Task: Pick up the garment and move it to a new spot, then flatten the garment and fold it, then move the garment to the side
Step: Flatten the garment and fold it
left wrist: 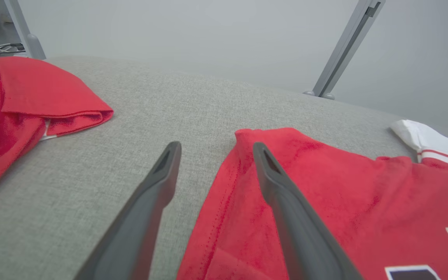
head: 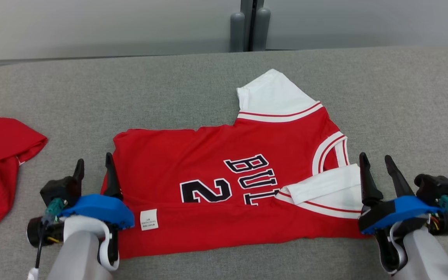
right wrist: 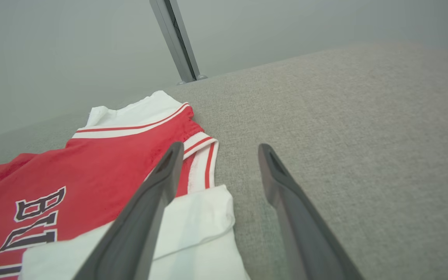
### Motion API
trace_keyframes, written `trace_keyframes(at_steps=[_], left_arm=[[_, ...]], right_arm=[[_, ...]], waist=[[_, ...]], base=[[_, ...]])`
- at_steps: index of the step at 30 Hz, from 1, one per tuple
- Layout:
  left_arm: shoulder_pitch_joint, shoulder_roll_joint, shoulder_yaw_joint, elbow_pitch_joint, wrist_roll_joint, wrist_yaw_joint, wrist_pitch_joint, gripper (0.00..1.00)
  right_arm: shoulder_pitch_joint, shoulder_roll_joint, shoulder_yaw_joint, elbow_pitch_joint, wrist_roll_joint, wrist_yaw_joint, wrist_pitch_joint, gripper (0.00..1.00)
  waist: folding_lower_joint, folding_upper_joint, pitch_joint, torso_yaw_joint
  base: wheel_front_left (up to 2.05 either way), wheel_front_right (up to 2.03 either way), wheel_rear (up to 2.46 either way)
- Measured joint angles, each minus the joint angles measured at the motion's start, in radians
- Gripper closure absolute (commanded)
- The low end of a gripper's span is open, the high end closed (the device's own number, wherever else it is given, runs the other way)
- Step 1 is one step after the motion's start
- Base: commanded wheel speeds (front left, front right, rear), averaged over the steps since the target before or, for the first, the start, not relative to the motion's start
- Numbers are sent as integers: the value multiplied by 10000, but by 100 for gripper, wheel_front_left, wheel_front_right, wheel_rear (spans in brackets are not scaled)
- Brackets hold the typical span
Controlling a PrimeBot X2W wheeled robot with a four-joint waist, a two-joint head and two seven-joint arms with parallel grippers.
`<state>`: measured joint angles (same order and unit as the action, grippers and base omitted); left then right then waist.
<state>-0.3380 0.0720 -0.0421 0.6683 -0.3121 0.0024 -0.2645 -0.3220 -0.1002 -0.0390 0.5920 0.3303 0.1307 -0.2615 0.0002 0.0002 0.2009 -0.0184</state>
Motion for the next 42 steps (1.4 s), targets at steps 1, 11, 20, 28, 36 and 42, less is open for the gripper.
trace_keyframes(at_steps=[1, 11, 20, 28, 36, 42], left_arm=[[-290, 56, 21, 176, 15, -29, 2, 0], [-2517, 221, 105, 2297, -291, -541, 2, 0], [-3154, 142, -150, 3137, -232, -920, 0, 0], [-3121, -77, -882, 2920, 433, -907, 0, 0], [-2755, -194, -792, 2040, 337, -719, 2, 0], [-2742, -4, -253, 1733, 326, -380, 2, 0]], right_arm=[[-158, 8, 88, -23, -31, 0, 0, 0], [-1166, 81, 899, -232, 29, 0, 0, 0], [-1262, 71, 965, -265, 69, 0, 2, 0], [-1262, 123, 951, -234, 69, 0, 0, 0], [-1257, 228, 1001, -134, 67, 0, 2, 0], [-1257, 255, 1011, -130, 79, 0, 0, 0]], waist=[[0, 0, 130, -21], [0, 1, 1288, -402], [-1, 0, 1541, -494], [-2, 0, 1529, -490], [-2, -1, 1425, -441], [-2, -2, 1392, -462]], base=[[0, 0, 0], [0, 0, 0], [0, 0, 0], [0, 0, 0], [0, 0, 0], [0, 0, 0]])
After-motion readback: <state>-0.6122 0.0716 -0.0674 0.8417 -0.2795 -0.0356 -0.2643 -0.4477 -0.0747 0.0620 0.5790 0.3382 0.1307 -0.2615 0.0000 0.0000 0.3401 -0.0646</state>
